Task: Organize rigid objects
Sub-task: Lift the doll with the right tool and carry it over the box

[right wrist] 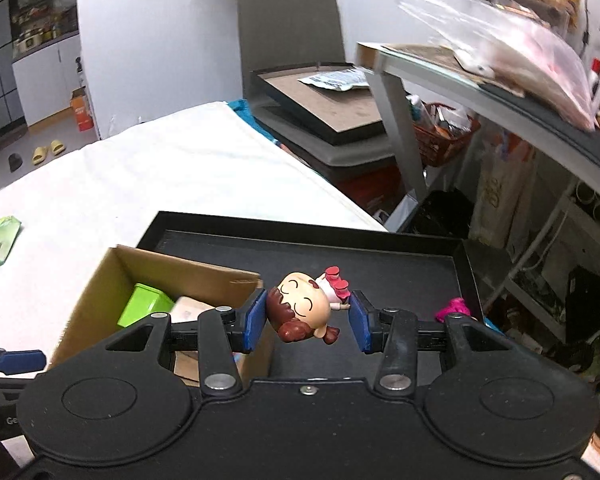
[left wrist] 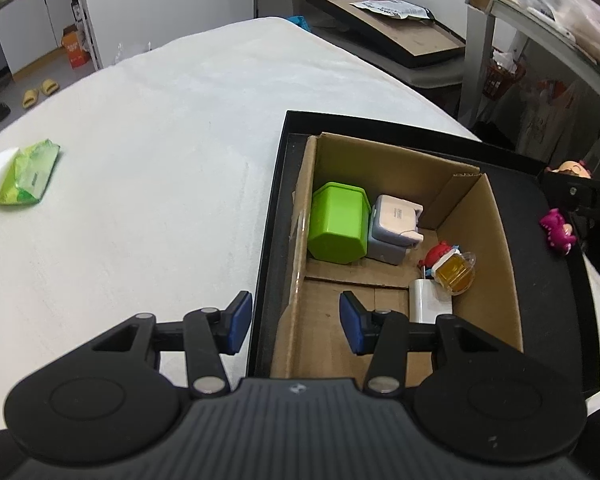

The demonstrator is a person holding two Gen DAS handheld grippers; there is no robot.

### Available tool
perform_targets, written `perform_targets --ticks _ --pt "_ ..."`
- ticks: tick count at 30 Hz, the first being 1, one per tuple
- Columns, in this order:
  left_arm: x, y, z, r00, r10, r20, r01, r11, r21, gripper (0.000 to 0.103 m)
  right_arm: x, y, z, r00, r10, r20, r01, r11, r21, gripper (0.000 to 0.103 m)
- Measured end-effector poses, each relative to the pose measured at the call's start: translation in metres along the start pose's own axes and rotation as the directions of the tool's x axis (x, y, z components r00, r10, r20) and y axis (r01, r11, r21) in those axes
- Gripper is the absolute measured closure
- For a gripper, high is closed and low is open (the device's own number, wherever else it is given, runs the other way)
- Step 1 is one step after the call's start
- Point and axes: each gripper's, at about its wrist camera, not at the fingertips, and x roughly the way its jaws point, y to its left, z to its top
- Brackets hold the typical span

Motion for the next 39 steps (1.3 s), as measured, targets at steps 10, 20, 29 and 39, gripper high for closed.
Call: perform_targets --ticks 10,20,29,39 --pt "0.009 0.013 -0.002 0.998 -0.032 -0.047 0.030 0.999 -0.035 0.079 -0.004 0.037 0.002 0.999 0.032 -0.033 -0.034 0.999 -0.035 0.059" --pt "0.012 0.015 -0.004 0.996 -0.064 -0.069 0.062 0.998 -0.031 0.092 0.003 0.068 0.000 0.992 0.067 -0.110 -0.071 0.997 -0.038 0.059" --pt "0.012 0.021 -0.002 0.991 -0.104 -0.081 0.101 0.994 -0.047 0.092 0.019 0.072 0.002 0.971 0.134 -0.199 -0.121 0.990 0.074 0.059" --pt "0.011 0.026 -0.002 0.990 -0.120 -0.079 0.114 0.991 -0.068 0.091 0.023 0.063 0.001 0.949 0.224 -0.223 -0.181 0.963 0.199 0.049"
